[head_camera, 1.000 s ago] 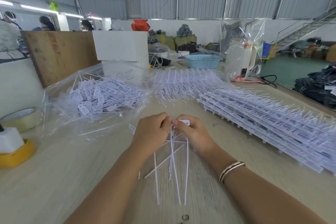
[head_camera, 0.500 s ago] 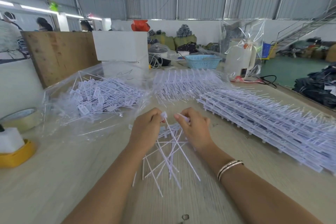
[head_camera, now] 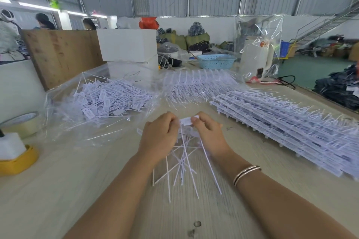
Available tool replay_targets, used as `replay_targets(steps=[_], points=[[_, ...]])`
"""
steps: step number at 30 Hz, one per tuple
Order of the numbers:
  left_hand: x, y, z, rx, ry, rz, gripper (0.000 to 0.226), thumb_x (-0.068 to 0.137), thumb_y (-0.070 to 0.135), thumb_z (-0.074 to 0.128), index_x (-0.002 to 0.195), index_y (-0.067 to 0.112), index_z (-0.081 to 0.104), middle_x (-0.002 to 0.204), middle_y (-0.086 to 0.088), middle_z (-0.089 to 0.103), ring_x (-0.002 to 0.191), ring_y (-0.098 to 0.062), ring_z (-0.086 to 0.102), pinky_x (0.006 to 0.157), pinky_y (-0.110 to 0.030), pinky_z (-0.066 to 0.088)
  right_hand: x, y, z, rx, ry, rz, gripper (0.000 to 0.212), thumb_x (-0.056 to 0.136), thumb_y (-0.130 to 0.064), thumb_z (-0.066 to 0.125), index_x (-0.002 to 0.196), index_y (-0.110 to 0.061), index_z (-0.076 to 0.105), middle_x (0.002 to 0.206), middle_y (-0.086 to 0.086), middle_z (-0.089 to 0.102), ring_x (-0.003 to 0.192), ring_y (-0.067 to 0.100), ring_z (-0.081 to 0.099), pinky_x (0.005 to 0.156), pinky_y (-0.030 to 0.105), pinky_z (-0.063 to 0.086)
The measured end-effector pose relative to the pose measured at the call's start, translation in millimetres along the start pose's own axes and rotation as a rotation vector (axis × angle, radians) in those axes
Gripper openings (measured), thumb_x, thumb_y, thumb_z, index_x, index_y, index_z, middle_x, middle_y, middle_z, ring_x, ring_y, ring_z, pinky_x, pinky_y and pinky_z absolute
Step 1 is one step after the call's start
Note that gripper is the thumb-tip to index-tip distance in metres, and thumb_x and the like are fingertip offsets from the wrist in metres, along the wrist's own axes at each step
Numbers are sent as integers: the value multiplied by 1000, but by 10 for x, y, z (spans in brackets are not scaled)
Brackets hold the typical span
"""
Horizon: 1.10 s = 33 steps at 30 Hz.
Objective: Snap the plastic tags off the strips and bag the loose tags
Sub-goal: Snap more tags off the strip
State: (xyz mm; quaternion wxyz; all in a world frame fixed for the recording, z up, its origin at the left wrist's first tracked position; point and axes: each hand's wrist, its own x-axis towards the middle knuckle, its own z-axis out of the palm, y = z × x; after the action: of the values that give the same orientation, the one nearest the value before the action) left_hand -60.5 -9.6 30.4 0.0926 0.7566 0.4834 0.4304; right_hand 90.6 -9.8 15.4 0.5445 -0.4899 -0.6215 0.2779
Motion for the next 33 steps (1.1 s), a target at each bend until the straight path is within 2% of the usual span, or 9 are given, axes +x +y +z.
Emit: replay_targets(steps=[4, 9, 13, 18, 23, 25, 28, 30, 33], points=[[18, -58, -19, -36, -33, -94, 22, 93, 25, 49, 73, 18, 58, 53, 5, 52, 59, -19, 53, 65, -37, 41, 7, -23, -11, 6, -42, 6, 39, 96, -20, 48, 61, -37, 53, 61, -18, 47, 82, 16, 42, 89, 47, 34], [36, -105, -24, -46, -76, -44, 24, 91, 23, 54, 70, 12, 56, 54, 4, 45, 57, -16, 46, 60, -31, 35, 11, -11, -37, 280, -161, 11, 25, 90, -10, 60, 66, -15, 61, 64, -6, 59, 66, 4, 57, 68, 17, 43], [36, -58, -27, -197, -99, -87, 33, 93, 27, 55, 60, 19, 53, 46, 10, 45, 47, -1, 41, 50, -14, 29, 7, -19, -22, 280, -215, -2, 21, 88, -8, 63, 69, -17, 66, 68, -4, 63, 71, 8, 59, 71, 18, 46], [62, -12, -47, -416, -138, -213, 37, 94, 24, 54, 59, 14, 54, 55, 0, 40, 52, -10, 37, 55, -24, 29, -13, -76, -8, 339, -234, -9, 14, 89, -1, 58, 78, -9, 64, 75, 6, 60, 76, 16, 56, 75, 23, 45], [59, 27, -29, -640, -129, -331, 36, 94, 25, 54, 59, 23, 63, 49, 11, 46, 46, -1, 43, 50, -8, 37, -41, -116, 19, 394, -208, -62, 15, 91, 0, 53, 79, -8, 59, 81, 15, 53, 79, 25, 49, 77, 35, 41], [76, 36, -21, -742, -131, -394, 35, 95, 25, 52, 61, 18, 59, 48, 9, 45, 45, -5, 41, 55, -17, 39, -48, -124, 27, 372, -164, -111, 15, 92, -2, 53, 80, -9, 58, 77, 11, 55, 76, 20, 51, 75, 29, 42], [111, -6, -63, -917, -72, -504, 33, 97, 24, 46, 66, 14, 50, 46, 8, 41, 45, -8, 34, 57, -27, 29, -18, -112, -16, 366, -35, -171, 18, 94, -4, 52, 79, -13, 57, 68, -11, 54, 67, 4, 51, 69, 12, 42], [110, -59, -96, -809, -17, -453, 31, 96, 23, 47, 69, 10, 52, 47, 6, 41, 46, -9, 35, 57, -29, 28, -7, -75, -52, 398, -3, -142, 20, 95, -8, 52, 77, -17, 54, 66, -14, 52, 66, 2, 48, 68, 10, 42], [104, -69, -104, -662, 38, -323, 43, 93, 11, 48, 51, 20, 46, 44, 10, 40, 44, -7, 37, 55, -27, 25, 2, 9, -59, 297, 12, -75, 24, 94, -18, 57, 72, -26, 52, 65, -17, 48, 64, 2, 44, 65, 12, 40]])
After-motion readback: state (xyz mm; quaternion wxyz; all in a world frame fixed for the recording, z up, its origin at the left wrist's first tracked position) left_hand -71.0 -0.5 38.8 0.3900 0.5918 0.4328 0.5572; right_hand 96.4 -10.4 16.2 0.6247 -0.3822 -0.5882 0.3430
